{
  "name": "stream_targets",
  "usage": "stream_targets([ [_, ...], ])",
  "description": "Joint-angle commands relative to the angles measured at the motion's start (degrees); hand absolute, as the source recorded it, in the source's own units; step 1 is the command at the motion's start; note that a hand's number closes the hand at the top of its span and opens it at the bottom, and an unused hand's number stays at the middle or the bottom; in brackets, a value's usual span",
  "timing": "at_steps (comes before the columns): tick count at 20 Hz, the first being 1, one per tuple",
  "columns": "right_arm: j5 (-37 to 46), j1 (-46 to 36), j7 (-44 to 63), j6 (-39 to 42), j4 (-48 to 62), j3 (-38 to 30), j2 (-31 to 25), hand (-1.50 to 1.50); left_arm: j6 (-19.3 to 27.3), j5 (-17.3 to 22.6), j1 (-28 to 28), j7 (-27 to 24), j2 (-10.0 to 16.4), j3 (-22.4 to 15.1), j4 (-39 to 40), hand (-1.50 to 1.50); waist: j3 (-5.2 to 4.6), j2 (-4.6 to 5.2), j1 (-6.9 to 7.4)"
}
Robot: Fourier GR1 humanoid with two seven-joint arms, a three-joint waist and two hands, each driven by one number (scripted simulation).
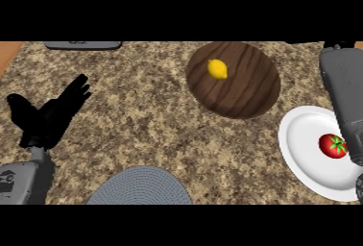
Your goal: Pick the lemon from the plate and place it in the bowl
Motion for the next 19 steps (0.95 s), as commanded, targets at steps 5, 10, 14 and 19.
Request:
stream_targets([
  [5,-5.3,11.2,-5.3,13.2,-19.6,3.4,1.1,-1.50,0.0,0.1,5.2,0.4,1.0,1.3,-3.4,0.00,-0.07,-1.58,-3.05],
  [10,-12.9,16.3,-5.4,25.3,-32.6,3.4,3.3,-1.50,-0.6,1.2,5.5,-1.3,2.5,4.2,-0.4,0.00,-0.14,-2.28,-5.50],
  [14,-20.1,24.0,-5.8,32.5,-42.2,2.5,6.8,-1.50,-0.3,1.2,8.8,-1.2,1.1,3.4,-2.8,0.00,-0.09,-2.93,-6.24],
  [19,-24.5,36.0,-4.2,37.8,-58.8,3.4,9.9,1.50,1.1,1.6,6.7,0.3,2.1,5.1,-3.0,0.00,-0.17,-2.90,-8.06],
])
